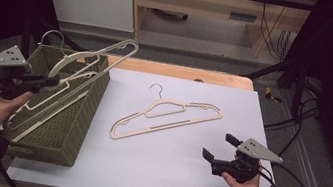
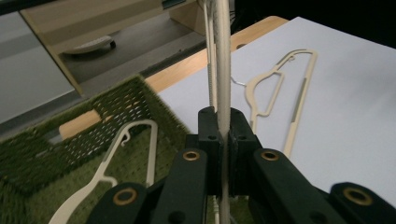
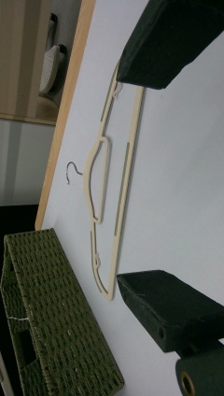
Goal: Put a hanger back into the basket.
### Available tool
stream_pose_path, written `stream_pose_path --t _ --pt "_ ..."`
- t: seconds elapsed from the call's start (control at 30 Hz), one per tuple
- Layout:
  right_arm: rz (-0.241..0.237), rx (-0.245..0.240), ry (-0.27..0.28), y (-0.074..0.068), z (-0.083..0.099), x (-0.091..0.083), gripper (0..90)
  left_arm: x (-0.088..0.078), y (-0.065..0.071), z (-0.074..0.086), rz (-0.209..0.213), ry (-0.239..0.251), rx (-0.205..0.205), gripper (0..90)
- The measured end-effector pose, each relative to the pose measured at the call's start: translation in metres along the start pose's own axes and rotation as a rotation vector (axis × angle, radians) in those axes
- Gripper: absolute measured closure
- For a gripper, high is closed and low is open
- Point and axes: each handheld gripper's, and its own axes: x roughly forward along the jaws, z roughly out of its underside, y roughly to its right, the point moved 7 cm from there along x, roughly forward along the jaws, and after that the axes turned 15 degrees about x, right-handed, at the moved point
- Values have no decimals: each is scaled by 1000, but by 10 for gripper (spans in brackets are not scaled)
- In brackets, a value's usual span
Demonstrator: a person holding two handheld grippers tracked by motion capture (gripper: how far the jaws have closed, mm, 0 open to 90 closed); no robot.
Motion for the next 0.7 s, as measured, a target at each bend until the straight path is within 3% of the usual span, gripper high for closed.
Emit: stream_pose_path --t 0.4,0.7 --pt "-6 1 -2 -1 0 0 54 -5 -43 59 -55 -76 -66 865" --pt "-4 -4 -11 0 1 1 53 -3 -57 93 -66 -118 -99 865"
